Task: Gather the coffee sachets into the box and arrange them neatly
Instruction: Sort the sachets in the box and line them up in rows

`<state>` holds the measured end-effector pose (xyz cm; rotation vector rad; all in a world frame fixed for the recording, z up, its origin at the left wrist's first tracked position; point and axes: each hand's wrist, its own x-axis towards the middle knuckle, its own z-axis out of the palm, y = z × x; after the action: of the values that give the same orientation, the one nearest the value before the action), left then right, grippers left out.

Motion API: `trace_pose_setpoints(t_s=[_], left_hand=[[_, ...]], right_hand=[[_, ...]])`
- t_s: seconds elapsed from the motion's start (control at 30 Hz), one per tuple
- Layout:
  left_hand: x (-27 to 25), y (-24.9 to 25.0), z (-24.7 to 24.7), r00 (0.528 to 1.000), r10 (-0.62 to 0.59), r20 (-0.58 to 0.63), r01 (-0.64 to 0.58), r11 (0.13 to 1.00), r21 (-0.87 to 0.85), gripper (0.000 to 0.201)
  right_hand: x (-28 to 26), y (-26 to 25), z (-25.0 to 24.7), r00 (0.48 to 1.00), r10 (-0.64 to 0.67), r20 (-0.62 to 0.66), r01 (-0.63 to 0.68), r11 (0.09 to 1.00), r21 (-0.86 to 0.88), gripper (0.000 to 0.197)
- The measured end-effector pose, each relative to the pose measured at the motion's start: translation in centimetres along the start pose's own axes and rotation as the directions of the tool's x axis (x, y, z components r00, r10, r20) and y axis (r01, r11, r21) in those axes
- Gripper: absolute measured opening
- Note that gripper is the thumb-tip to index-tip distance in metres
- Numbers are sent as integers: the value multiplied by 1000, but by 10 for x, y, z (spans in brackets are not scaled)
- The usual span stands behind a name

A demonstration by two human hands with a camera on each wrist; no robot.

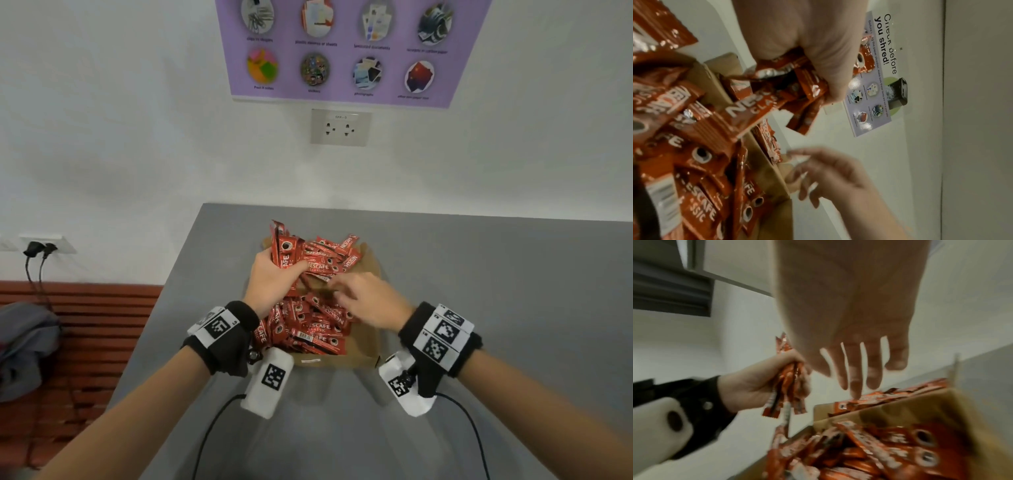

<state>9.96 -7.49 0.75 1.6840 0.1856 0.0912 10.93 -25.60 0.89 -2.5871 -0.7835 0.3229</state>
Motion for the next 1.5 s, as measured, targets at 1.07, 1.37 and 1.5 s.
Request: trace_pose_setpoints(t_s=[1.07, 1.37, 1.5], left_hand=[[-15, -38, 21, 669, -153, 727, -642, 375, 669, 26], [-14, -45, 19, 667, -119, 735, -649, 391, 653, 21], [-14, -46, 19, 661, -105, 743, -657, 396, 641, 25]], right_hand=[[4, 48, 41, 928, 245, -282, -309, 927, -212, 15], [6, 38, 42, 992, 37, -125, -83, 919, -385, 21], [10, 33, 39, 991, -20, -130, -26, 938, -346, 20]])
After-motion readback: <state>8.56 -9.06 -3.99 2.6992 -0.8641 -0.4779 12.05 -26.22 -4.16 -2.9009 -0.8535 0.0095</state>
